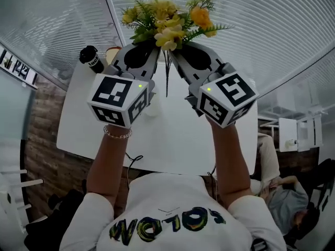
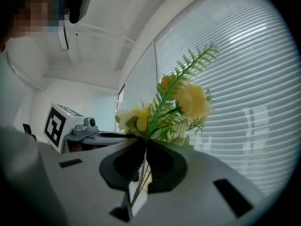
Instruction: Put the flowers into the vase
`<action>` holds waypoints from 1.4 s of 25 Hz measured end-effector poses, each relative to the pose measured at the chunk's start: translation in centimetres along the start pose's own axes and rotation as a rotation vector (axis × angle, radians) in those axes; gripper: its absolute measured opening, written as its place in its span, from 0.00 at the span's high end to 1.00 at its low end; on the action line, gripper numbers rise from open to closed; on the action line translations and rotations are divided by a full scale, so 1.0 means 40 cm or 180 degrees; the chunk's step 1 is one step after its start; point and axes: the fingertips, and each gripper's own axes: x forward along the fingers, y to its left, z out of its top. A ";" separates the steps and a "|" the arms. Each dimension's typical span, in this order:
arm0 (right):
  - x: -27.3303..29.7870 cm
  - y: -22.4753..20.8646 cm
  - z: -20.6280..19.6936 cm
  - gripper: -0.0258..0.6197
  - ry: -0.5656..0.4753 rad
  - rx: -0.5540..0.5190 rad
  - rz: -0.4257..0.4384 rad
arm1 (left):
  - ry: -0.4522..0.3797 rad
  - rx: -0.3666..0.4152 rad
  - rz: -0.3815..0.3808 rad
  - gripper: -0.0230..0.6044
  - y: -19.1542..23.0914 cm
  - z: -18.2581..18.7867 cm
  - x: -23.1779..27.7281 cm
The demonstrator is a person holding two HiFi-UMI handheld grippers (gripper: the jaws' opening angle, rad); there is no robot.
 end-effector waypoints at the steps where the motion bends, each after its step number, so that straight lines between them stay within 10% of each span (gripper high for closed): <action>1: 0.017 0.014 0.009 0.93 -0.0026 -0.0035 0.0035 | -0.0020 0.0019 0.0037 0.94 0.018 0.009 -0.012; 35: 0.088 0.201 -0.325 0.92 0.0182 -0.0276 0.0234 | 0.0098 -0.0083 0.0417 0.93 0.097 -0.325 -0.197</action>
